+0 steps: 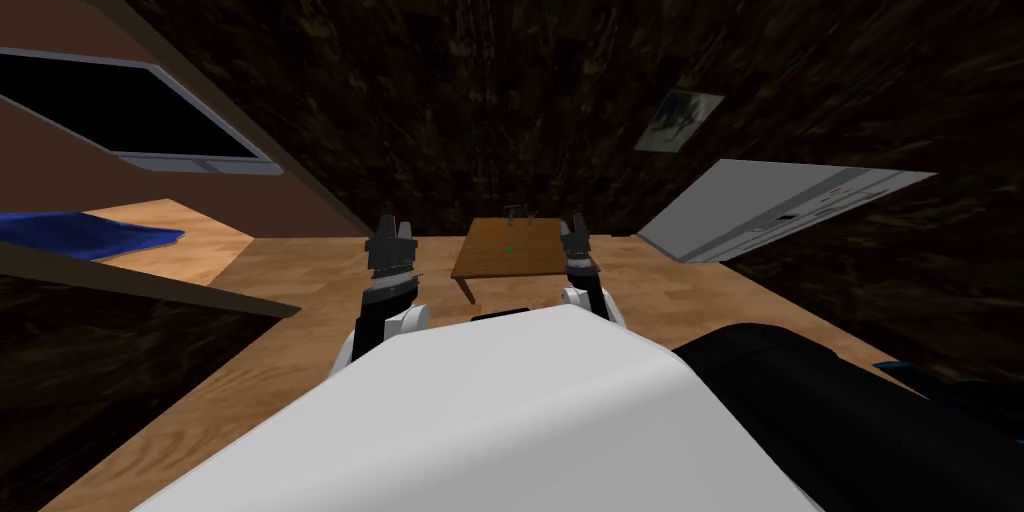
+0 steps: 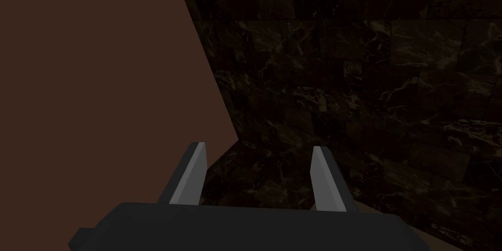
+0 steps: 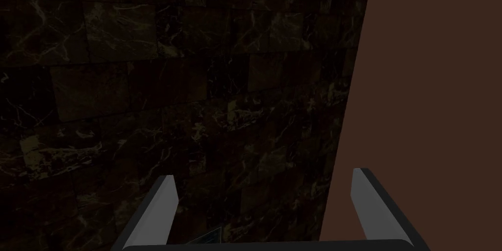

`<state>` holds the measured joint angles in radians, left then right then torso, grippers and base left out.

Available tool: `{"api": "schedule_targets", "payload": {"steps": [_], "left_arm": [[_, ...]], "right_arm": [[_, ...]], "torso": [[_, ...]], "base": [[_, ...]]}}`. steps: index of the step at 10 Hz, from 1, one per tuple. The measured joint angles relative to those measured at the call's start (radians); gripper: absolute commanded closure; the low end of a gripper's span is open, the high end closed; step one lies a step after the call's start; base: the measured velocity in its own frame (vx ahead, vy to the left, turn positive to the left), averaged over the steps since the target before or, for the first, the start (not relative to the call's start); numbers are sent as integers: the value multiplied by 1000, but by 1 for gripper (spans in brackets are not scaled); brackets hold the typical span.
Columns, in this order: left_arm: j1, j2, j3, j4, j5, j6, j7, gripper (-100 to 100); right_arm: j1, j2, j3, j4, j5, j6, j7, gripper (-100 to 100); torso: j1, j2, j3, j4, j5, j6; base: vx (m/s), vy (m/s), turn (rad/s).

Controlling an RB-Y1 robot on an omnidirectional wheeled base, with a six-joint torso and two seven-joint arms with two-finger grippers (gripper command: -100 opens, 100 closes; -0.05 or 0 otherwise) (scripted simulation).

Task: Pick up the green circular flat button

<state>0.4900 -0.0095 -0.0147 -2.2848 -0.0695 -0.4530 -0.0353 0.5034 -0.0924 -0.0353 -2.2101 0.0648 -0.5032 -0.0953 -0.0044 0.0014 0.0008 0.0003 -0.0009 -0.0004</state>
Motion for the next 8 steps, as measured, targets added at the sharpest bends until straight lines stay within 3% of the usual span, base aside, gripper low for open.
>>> {"api": "schedule_targets", "payload": {"steps": [8], "left_arm": [[0, 0, 0, 0, 0, 0, 0, 0]], "right_arm": [[10, -197, -43, 200, 150, -29, -21, -100]], "torso": [[1, -1, -1, 0, 0, 0]], "base": [[-17, -43, 228]]}}
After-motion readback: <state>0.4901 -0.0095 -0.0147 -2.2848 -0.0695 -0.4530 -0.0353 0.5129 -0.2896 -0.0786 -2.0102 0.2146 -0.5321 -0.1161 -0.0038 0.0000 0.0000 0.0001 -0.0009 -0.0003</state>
